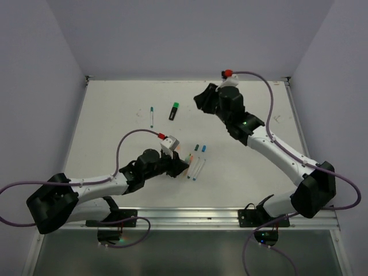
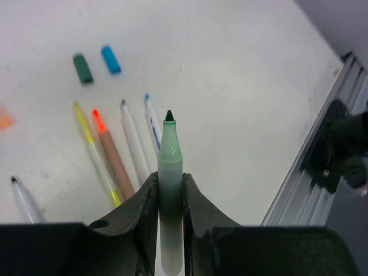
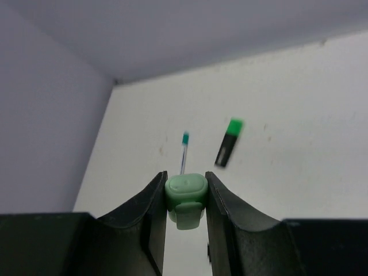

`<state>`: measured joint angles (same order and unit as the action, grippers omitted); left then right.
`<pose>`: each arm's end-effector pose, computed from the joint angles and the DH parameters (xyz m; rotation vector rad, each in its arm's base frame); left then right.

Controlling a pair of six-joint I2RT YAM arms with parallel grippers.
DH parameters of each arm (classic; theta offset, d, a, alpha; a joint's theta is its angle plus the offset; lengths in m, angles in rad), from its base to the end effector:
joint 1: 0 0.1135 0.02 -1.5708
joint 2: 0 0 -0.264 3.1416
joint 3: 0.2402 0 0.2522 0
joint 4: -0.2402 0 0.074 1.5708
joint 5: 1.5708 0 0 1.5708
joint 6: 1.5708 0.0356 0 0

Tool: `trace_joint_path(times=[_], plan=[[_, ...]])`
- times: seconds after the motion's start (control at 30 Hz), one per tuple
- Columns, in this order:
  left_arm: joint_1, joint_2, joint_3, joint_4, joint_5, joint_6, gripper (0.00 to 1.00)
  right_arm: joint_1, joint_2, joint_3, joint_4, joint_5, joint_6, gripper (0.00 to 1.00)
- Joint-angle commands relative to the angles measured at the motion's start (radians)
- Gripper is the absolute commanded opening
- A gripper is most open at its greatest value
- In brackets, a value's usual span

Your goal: Open the pen caps

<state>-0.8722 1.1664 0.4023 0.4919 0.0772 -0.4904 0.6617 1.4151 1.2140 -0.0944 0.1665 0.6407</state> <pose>0.1522 -0.1855 0.2006 0.4301 1.9213 -0.9999 0.2683 0.2015 0.3524 0.0989 1.9272 0.7372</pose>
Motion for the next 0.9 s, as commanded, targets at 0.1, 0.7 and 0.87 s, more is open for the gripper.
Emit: trace_joint_path(times=[0.1, 0.7, 0.87], plan=[[-0.028, 0.055, -0.020, -0.108, 0.101, -0.016, 0.00, -0.077, -0.088, 0.107, 0.245, 0.176, -0.044, 0.00], [-0.065, 0.249, 0.289, -0.239, 0.113, -0.103, 0.04, -0.109, 0.004, -0.100, -0.206, 0.156, -0.099, 0.03], [-0.085, 0.416, 0.394, -0.225, 0.167, -0.146, 0.09, -0.145, 0.031, -0.168, -0.222, 0.125, -0.092, 0.03]])
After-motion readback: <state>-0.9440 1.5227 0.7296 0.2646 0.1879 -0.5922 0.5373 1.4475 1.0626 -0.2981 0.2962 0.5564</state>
